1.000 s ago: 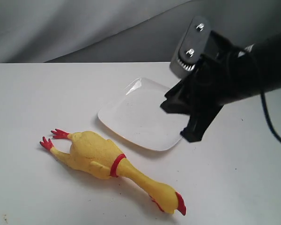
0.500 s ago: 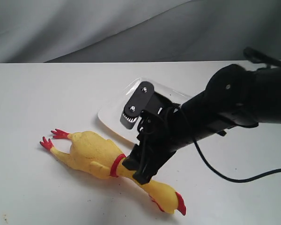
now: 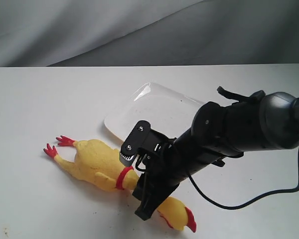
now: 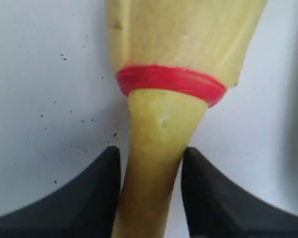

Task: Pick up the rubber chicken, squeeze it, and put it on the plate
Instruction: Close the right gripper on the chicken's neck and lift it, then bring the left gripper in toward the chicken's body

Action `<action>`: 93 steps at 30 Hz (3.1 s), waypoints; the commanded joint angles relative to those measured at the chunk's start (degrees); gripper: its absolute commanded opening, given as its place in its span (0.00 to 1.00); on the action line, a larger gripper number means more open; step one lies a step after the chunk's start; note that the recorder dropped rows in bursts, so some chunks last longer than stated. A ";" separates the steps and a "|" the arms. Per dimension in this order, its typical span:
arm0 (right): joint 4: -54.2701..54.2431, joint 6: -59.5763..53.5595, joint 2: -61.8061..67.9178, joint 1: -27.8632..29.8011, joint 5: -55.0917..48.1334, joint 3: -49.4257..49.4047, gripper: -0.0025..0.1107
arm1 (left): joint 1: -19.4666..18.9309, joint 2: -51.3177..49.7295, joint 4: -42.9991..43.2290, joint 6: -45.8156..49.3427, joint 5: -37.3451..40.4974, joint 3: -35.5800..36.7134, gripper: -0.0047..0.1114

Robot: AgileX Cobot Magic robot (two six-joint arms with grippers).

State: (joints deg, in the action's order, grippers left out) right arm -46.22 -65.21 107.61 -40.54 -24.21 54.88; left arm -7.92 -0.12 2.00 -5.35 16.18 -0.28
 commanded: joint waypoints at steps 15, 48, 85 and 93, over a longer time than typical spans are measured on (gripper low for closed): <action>4.17 3.23 -16.99 -0.07 -0.92 -0.44 0.02 | -0.12 0.12 -0.17 -0.18 -0.29 0.28 0.04; 19.14 31.03 -41.96 -0.07 -20.46 -0.44 0.02 | -0.12 0.12 -0.99 -7.83 -40.41 0.28 0.04; 13.20 25.62 -36.75 8.70 -23.32 -0.44 0.02 | 26.57 -41.54 97.95 -7.93 -23.48 -29.88 0.56; 12.16 24.94 -36.75 8.70 -23.22 -0.44 0.02 | 38.94 -41.54 96.54 -3.83 -8.63 -25.65 0.56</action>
State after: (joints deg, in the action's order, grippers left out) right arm -32.76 -39.58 71.03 -32.07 -48.07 54.39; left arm 26.81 -41.62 100.66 -9.52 5.55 -27.51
